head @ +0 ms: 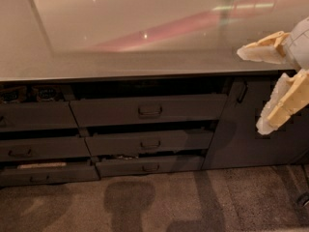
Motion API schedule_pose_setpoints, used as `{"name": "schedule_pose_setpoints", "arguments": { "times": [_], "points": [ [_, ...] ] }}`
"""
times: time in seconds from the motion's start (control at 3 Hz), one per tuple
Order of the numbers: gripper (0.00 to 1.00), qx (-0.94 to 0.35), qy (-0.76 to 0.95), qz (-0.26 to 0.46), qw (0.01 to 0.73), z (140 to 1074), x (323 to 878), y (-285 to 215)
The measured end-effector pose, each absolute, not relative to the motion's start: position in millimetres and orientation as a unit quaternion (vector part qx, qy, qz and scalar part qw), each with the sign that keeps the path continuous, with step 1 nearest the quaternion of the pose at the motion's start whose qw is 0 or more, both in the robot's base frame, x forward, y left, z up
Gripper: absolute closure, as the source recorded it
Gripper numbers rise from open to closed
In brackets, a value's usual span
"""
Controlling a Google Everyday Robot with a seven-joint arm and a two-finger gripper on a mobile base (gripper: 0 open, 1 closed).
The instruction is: Open top drawer
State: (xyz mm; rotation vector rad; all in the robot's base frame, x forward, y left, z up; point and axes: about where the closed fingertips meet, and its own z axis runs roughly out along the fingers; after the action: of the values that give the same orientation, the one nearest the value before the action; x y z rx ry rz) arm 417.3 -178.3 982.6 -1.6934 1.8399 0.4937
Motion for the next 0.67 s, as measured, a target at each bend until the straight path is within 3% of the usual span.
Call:
{"name": "schedule_pose_setpoints", "arguments": {
  "times": [0.67],
  "points": [
    [0.0, -0.636, 0.693, 0.167, 0.296, 982.4, 421.6, -176.3]
  ]
}}
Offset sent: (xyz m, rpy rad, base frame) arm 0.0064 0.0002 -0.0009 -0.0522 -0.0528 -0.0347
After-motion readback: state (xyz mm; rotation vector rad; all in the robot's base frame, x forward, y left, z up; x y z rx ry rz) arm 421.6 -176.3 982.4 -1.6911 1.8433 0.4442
